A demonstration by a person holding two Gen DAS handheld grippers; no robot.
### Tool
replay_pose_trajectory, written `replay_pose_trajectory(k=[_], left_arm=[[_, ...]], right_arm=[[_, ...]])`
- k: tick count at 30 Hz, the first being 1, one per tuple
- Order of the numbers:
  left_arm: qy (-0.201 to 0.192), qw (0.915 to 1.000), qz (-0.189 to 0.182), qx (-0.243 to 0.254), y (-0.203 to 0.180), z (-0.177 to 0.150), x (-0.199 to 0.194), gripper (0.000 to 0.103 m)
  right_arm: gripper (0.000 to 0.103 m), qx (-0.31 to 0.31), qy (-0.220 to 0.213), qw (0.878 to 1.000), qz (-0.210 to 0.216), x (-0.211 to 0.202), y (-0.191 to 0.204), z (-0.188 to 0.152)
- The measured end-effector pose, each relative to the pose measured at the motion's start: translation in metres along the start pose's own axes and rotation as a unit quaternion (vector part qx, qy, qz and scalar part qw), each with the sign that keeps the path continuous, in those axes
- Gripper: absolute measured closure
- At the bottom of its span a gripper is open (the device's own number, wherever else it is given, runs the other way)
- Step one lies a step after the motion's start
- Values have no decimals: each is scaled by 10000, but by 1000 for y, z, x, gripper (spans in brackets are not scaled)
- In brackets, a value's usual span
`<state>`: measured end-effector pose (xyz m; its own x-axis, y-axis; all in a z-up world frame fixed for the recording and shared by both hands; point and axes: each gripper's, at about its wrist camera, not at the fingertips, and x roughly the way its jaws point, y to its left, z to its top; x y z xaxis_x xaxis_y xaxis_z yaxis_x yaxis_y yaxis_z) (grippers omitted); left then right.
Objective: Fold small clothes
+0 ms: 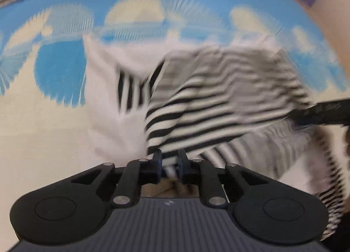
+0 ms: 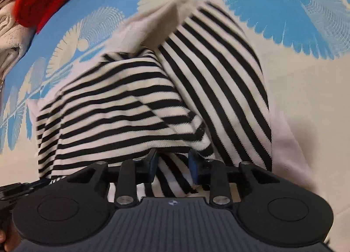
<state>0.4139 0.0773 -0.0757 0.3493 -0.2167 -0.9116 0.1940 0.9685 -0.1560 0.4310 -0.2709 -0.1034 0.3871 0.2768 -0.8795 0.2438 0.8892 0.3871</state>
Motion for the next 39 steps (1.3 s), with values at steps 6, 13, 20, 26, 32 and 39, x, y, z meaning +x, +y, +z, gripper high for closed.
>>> replay_pose_trajectory(k=[6,13,20,26,32,39], left_arm=[[343,9988,100,-348,-3,-27,42,67],[-745,9957,551,-10,-42,-46,-71,53],[-2321,9710,575,44,-104,-153,-172,20],[-2805,9563,758,-319,-138,-241,-189,20],[-2998,9511,725,-163,-143,-271,-208,20],[-2677,9567,1141,113,-142,-279,-212,20]], right_arm=[[69,-355,201,9989,-215,10,-10,-19],[70,-193,-1082,9936,254,-115,-8,-46],[60,-947,-2349,9643,771,-233,-41,-143],[59,-539,-2815,9565,545,-253,-87,-231],[59,-788,-2975,9514,128,-242,-108,-274],[59,-204,-2756,9611,-36,-224,-125,-274]])
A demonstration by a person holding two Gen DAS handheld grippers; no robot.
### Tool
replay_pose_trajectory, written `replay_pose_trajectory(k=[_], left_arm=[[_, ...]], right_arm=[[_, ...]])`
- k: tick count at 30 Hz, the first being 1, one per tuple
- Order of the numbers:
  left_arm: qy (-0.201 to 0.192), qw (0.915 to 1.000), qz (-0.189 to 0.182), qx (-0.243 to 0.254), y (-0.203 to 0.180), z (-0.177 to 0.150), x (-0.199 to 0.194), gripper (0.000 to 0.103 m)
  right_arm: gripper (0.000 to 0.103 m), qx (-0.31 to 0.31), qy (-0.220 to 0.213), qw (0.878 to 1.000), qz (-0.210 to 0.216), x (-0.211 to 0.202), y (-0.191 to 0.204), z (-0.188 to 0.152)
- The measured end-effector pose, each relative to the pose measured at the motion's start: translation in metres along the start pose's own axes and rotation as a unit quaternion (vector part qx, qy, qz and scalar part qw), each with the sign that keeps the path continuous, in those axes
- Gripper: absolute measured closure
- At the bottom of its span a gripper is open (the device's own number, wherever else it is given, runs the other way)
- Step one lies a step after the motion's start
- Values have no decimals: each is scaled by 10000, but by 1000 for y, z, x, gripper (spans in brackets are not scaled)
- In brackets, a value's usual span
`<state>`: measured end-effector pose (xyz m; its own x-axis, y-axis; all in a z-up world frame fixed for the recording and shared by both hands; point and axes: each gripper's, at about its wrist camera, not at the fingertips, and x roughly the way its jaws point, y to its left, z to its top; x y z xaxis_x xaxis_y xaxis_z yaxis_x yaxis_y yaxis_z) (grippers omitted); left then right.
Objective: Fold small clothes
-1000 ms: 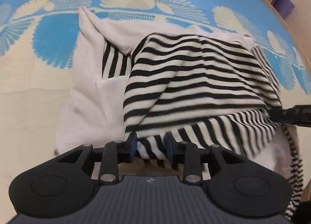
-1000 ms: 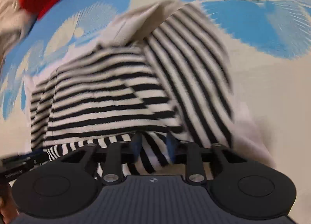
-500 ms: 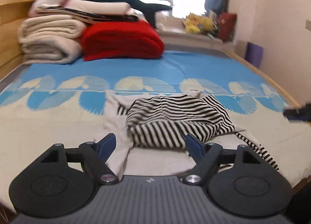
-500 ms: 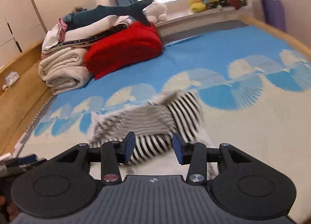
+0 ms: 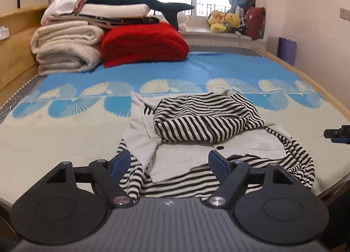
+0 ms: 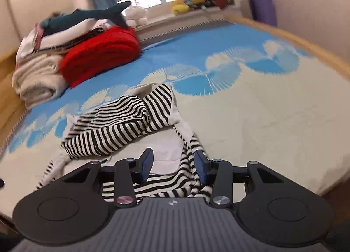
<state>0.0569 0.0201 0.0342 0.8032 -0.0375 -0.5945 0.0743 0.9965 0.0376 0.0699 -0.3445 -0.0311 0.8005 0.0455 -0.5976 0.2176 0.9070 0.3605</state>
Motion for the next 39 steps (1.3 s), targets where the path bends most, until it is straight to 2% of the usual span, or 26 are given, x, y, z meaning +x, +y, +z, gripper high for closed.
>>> replay_pose_trajectory(k=[1,3,4,5,6,7,9,10,12,13,14,16,17,19,20,21,23,31,32,33,34,35,36,37,38,39], left_arm=[[27,10000,-6,2,2,-4,5,20],[162,9998,-26,-64,8,-16,21,25],[216,9996,-83,-140,13,-25,30,36],[332,9992,-123,-187,18,-31,39,50],[635,9976,-12,-268,22,-32,51,62],[775,9957,42,-512,29,-31,58,75],[723,9915,-138,-1068,49,-29,64,75],[766,9892,-114,-1241,56,-29,68,75],[977,9812,-29,-1663,74,-30,81,69],[1124,9752,3,-1906,82,-32,87,58],[1308,9661,46,-2224,93,-35,95,42],[1627,9447,95,-2845,113,-43,110,33],[1792,9327,131,-3128,121,-49,116,32],[2078,9134,212,-3493,132,-59,128,31],[2180,9075,251,-3581,133,-62,133,31],[2242,9056,280,-3590,133,-64,137,30],[2315,9097,365,-3428,128,-64,142,26],[2567,9270,495,-2689,102,-72,151,26],[2569,9280,498,-2652,101,-73,152,27],[2567,9289,504,-2620,101,-73,152,27],[2565,9302,517,-2575,100,-73,152,34],[2561,9323,532,-2497,99,-73,152,50],[2570,9344,530,-2409,98,-72,153,58],[2578,9362,497,-2338,97,-72,152,78],[2581,9366,407,-2336,96,-72,152,91],[2532,9375,353,-2359,97,-71,149,91]], right_arm=[[59,59,54,10000,-35,4,-2,-2],[67,137,124,9998,-34,11,-4,-4],[69,140,152,9998,-15,14,-5,-4],[75,116,192,9997,-9,17,-5,-4],[85,74,249,9997,-21,23,-5,-5],[87,32,326,9994,-57,29,-5,-6],[88,52,441,9989,-135,40,-7,-6],[88,101,505,9986,-142,45,-10,-6],[87,222,742,9969,-125,58,-16,-7],[86,311,892,9955,-127,65,-20,-8],[82,366,986,9943,-176,71,-22,-8],[68,483,1164,9915,-330,82,-27,-10],[59,579,1252,9897,-390,88,-30,-11],[57,788,1427,9852,-538,99,-37,-15],[57,867,1511,9830,-578,103,-39,-17],[57,933,1610,9806,-613,107,-41,-19],[57,944,1737,9780,-663,114,-43,-24],[58,567,1836,9786,-739,120,-36,-30],[59,556,1829,9787,-750,119,-36,-31],[66,562,1818,9789,-743,119,-36,-31],[72,569,1824,9790,-713,118,-36,-31],[84,559,1827,9793,-670,117,-36,-32],[92,529,1806,9802,-622,116,-35,-32],[95,458,1766,9815,-582,114,-33,-32],[97,378,1715,9829,-554,111,-30,-31],[98,295,1638,9846,-532,107,-28,-30]])
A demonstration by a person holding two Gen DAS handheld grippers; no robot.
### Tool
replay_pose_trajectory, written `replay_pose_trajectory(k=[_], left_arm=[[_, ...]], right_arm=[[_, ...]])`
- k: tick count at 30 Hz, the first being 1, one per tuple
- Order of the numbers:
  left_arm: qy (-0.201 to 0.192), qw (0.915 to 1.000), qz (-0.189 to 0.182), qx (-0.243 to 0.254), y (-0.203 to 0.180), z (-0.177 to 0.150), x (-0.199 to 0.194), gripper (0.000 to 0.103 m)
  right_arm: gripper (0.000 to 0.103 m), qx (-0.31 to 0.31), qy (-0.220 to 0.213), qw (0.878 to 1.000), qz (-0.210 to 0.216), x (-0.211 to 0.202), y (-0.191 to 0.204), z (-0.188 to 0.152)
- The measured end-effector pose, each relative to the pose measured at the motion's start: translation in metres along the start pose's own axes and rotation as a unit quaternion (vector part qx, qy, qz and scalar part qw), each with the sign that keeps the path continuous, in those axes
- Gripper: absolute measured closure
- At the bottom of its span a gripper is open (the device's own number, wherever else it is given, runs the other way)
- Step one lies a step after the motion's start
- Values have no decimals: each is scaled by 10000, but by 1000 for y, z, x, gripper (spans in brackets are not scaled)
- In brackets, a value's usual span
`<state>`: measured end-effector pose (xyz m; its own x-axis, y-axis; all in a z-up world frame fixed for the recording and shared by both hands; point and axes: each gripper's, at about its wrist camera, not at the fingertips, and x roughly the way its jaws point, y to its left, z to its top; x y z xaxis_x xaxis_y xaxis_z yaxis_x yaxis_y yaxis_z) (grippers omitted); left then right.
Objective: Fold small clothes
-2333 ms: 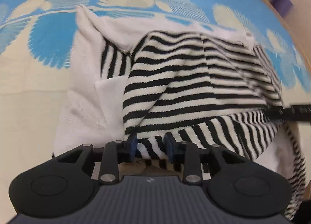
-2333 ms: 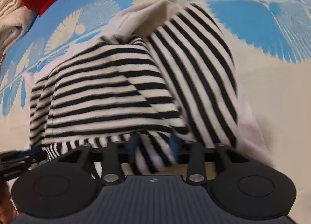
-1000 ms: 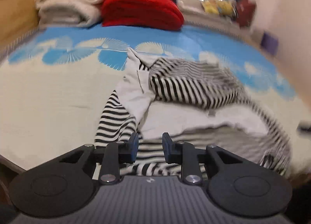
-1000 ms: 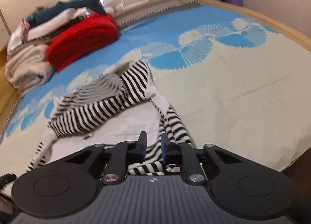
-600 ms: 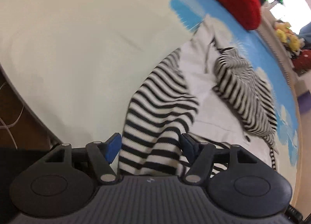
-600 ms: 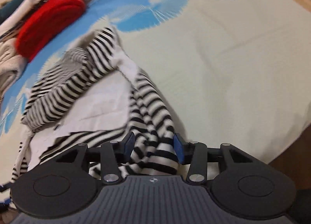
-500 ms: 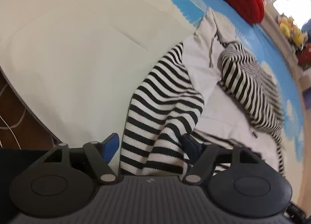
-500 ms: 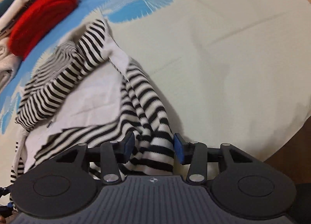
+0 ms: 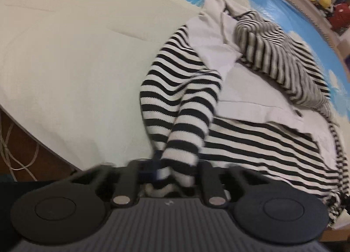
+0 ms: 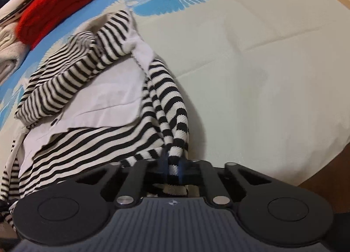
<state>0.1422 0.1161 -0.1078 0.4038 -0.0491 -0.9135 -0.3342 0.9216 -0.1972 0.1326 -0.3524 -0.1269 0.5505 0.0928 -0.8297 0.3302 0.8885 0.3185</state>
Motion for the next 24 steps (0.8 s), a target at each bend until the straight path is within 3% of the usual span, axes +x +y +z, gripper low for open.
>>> replay_pose_trajectory(k=[3,6,8,14,17,21,24], left_arm=[[-294,9995,-113,32,-1,0,-16,92],[-487,9978,-436,-120,1,1,-33,92],[-476,9970,-577,-218,4,1,-36,92],[200,9991,-247,-296,7,-2,-8,80],[227,9995,-124,-204,7,-1,-7,72],[270,9995,-81,-151,8,-1,-5,71],[280,9996,-45,-86,4,-3,-4,71]], right_arm=[[99,-2,-432,9990,69,-20,0,1],[99,442,-929,9945,191,-47,-14,5],[99,726,-1013,9919,248,-56,-25,6],[97,471,-350,9982,-129,-27,-23,0],[92,490,-210,9983,-245,-20,-21,-2],[76,456,57,9983,-350,-11,-19,-6],[74,384,296,9981,-391,-3,-17,-11]])
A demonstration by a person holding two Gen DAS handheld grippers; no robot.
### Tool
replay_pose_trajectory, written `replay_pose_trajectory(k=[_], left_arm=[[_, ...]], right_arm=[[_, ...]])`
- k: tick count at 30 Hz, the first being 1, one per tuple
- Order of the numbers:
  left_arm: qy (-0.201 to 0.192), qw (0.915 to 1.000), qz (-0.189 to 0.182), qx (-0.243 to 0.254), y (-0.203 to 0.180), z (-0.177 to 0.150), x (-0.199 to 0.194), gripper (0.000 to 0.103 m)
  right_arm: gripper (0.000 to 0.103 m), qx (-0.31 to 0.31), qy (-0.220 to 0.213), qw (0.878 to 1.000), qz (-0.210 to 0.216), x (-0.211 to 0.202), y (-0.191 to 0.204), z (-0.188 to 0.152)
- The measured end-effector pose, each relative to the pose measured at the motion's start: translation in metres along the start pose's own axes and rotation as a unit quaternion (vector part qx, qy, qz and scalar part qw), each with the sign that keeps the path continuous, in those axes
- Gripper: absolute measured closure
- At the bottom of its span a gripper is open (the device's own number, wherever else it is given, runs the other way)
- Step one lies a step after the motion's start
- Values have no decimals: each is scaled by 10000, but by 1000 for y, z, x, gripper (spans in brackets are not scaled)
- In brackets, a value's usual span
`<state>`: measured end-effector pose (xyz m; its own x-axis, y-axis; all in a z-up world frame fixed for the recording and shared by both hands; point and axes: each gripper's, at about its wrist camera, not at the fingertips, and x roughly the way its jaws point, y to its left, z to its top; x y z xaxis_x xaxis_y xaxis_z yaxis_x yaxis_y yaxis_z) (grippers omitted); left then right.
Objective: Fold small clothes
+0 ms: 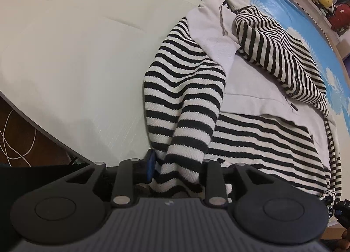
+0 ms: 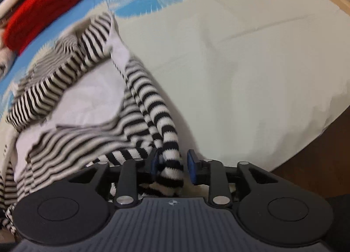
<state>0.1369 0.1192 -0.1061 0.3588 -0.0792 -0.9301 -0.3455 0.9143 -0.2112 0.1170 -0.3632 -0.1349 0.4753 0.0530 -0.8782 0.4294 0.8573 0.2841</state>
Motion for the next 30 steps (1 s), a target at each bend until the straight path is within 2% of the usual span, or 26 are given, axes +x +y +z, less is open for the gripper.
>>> replay_pose_trajectory(k=[2,3,4,5,6,10,14,18,21,25,28,30], left_arm=[[5,10000,4,48,-1,-1,0,73],[-8,10000,3,80,-2,-1,0,76],[-33,9999,-27,110,-3,-1,-1,86],[-70,9999,-69,141,-4,-2,-3,90],[-125,9997,-85,190,-5,-2,-6,91],[-615,9957,-145,683,-19,-4,-26,93],[-1409,9808,-394,1288,-38,-7,-64,94],[-1771,9717,-706,1398,-46,-9,-107,94],[-1946,9646,-1123,1383,-41,-17,-147,94],[-2011,9571,-1531,1415,-30,-35,-182,94],[-1789,9625,-1581,1286,-28,-24,-178,94],[-1620,9659,-1616,1215,-30,-2,-166,94]], right_arm=[[74,-125,-15,9999,-6,0,4,0],[78,-202,-29,9998,10,-1,7,0],[85,-278,-54,9996,62,-3,9,0],[95,-354,-103,9992,123,-5,11,-1],[97,-429,-199,9988,139,-10,13,-1],[99,-570,-796,9945,364,-37,20,2],[99,-739,-1451,9835,792,-77,25,14],[99,-587,-1834,9742,1175,-121,13,27],[99,-475,-1994,9670,1511,-158,0,26],[100,-481,-2296,9532,1907,-203,-20,18],[100,-456,-2350,9507,1972,-210,-29,26],[100,-595,-2355,9515,1886,-199,-23,39]])
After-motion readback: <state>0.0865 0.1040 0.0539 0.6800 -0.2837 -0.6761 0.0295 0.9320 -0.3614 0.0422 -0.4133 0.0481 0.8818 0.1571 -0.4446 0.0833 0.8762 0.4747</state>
